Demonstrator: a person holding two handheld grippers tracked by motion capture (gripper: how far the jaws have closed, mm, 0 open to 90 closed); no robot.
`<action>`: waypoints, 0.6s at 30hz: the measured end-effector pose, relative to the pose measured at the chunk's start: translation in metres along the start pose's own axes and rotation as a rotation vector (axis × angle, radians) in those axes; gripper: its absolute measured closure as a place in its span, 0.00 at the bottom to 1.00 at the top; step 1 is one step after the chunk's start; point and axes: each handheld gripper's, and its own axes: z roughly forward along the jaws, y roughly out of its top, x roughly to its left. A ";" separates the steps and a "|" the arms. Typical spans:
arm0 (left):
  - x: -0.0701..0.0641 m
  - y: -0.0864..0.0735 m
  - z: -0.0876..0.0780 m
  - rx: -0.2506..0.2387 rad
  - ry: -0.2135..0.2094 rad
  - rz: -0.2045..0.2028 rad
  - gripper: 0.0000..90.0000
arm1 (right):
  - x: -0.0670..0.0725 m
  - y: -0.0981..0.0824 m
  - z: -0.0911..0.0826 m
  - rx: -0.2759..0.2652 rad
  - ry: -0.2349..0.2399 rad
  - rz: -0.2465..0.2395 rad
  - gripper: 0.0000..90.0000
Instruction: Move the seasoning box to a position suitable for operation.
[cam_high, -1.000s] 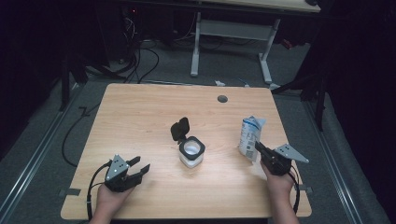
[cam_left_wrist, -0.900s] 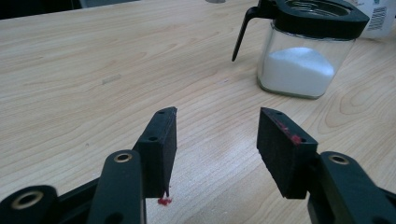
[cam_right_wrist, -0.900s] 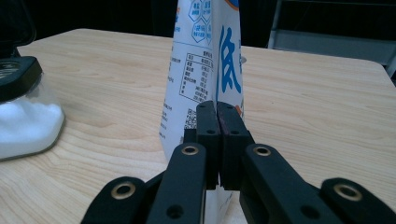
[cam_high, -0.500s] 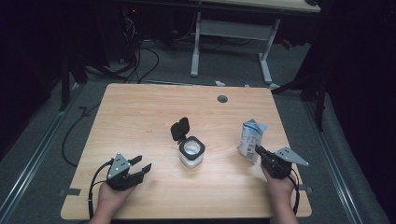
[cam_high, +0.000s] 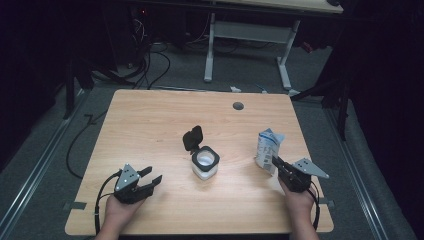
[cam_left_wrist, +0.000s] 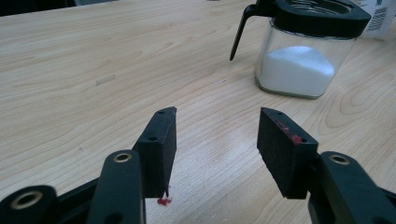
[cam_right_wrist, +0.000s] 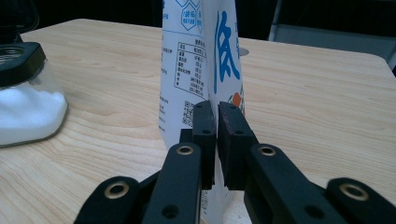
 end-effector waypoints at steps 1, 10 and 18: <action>0.000 0.000 0.000 0.001 -0.001 0.000 0.53 | 0.000 0.000 0.000 0.000 0.000 0.000 0.95; 0.000 0.000 0.000 0.001 -0.001 -0.001 0.53 | 0.001 0.000 0.001 0.006 -0.001 0.002 0.93; 0.001 0.000 0.000 -0.001 -0.002 -0.002 0.53 | 0.002 0.000 0.002 0.008 0.000 0.008 0.89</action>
